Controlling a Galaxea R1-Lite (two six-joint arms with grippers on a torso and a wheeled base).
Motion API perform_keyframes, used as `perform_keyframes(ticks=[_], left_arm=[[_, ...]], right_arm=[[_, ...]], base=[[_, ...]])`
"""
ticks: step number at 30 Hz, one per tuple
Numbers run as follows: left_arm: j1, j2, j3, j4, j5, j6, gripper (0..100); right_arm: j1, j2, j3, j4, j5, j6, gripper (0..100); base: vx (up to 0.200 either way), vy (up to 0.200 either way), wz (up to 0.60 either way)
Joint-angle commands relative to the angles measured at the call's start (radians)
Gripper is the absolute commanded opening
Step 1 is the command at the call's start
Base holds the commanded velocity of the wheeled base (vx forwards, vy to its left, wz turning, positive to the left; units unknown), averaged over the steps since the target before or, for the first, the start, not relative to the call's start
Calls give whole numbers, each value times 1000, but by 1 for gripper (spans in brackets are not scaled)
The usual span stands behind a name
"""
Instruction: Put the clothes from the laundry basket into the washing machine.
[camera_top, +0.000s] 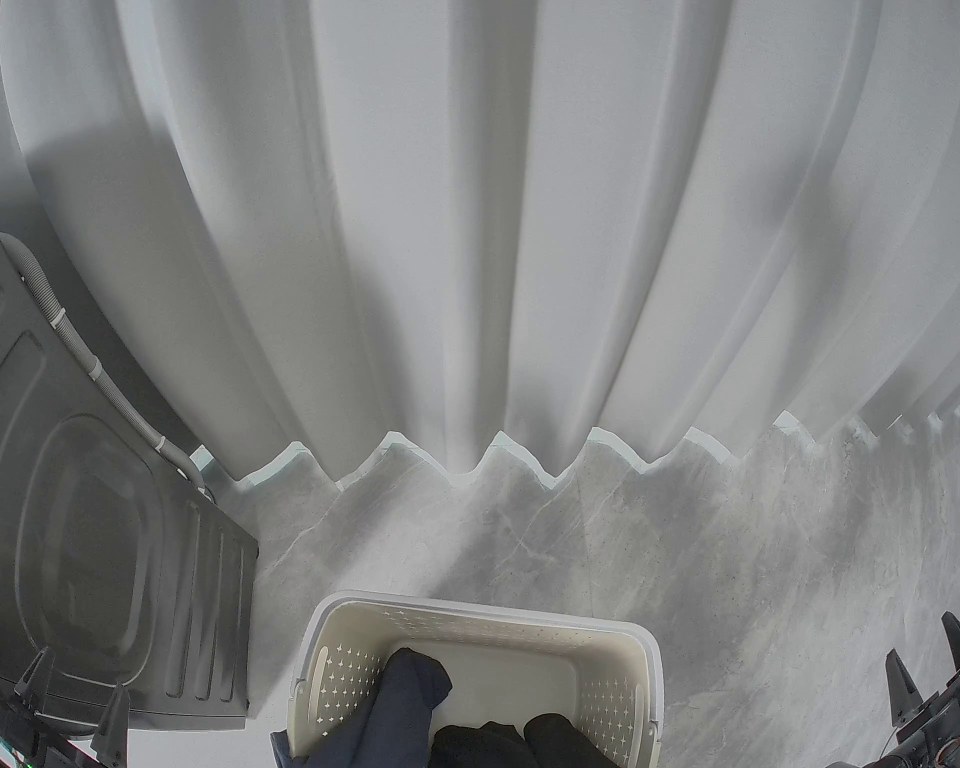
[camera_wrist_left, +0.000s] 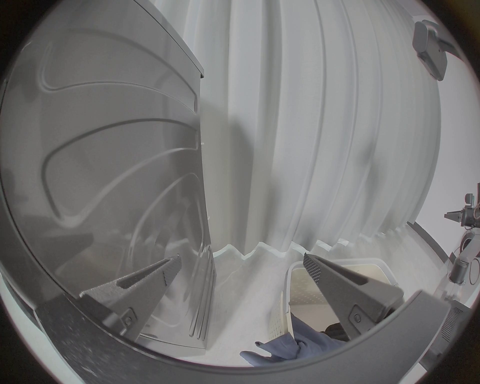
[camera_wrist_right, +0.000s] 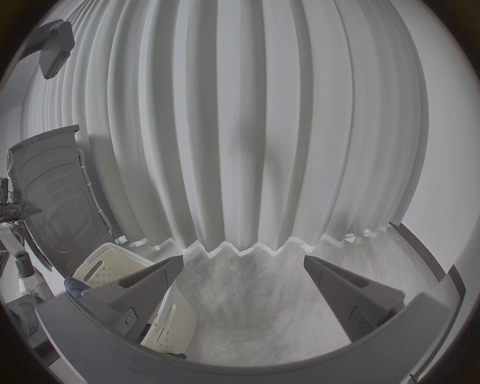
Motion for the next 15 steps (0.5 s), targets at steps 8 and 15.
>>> perform_keyframes(ticks=[8, 15], left_arm=[[1, -15, 15, 0, 1, -2, 100], [1, -17, 15, 0, 1, 0, 100]], right_arm=[[0, -16, 18, -1, 0, 0, 100], [0, -16, 18, -1, 0, 0, 100]], base=[[50, 0, 0], [0, 0, 0]])
